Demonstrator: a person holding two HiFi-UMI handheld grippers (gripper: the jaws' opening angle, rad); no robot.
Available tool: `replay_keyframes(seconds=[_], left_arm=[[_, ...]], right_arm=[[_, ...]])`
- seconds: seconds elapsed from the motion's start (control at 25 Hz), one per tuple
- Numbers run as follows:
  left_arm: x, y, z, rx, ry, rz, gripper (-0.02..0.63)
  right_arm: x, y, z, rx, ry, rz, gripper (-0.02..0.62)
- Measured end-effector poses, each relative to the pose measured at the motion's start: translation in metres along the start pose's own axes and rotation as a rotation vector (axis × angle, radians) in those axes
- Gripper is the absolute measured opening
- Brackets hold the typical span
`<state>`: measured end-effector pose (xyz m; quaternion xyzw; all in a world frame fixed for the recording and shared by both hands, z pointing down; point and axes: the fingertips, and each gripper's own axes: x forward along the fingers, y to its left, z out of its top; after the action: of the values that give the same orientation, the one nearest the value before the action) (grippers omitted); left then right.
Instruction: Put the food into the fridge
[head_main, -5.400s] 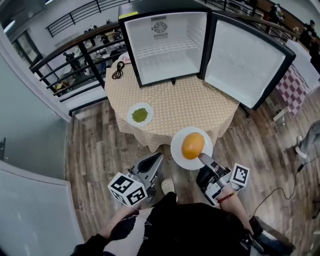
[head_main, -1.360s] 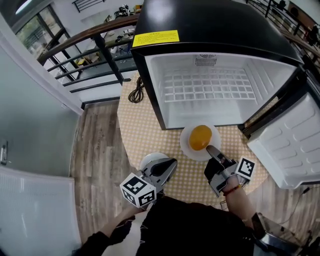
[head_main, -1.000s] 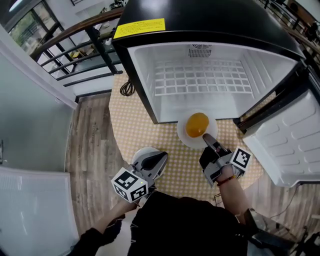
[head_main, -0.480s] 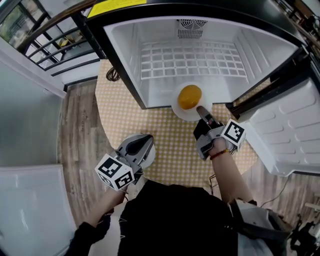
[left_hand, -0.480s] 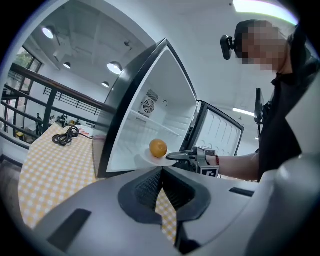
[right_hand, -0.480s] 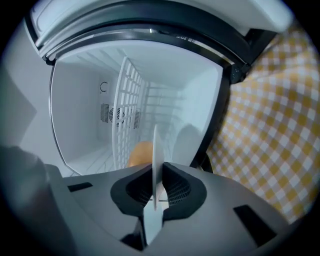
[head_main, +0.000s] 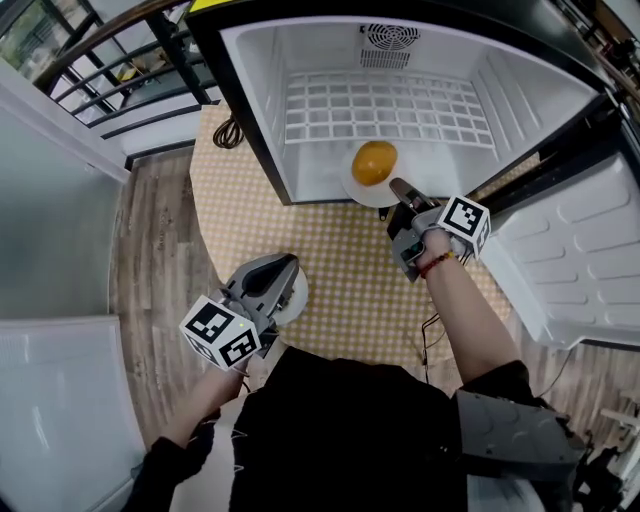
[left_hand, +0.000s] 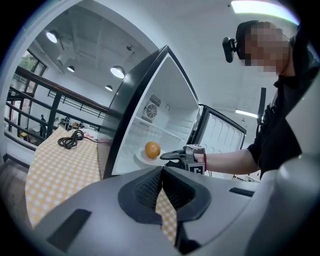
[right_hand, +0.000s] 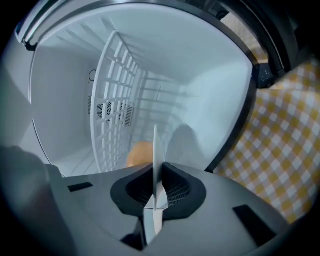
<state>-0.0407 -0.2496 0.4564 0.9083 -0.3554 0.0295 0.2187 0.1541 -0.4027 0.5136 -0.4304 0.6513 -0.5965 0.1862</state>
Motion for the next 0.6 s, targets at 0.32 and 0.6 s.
replay_keyframes(seconds=[0.32, 0.6], left_arm=[[-0.011, 0.004, 0.008, 0.001, -0.034, 0.032, 0.012], [-0.021, 0.007, 0.009, -0.013, -0.05, 0.047, 0.012]], right_arm=[[0.021, -0.011, 0.026, -0.007, -0.001, -0.063, 0.028], [0.039, -0.011, 0.036, -0.005, -0.001, -0.094, 0.028]])
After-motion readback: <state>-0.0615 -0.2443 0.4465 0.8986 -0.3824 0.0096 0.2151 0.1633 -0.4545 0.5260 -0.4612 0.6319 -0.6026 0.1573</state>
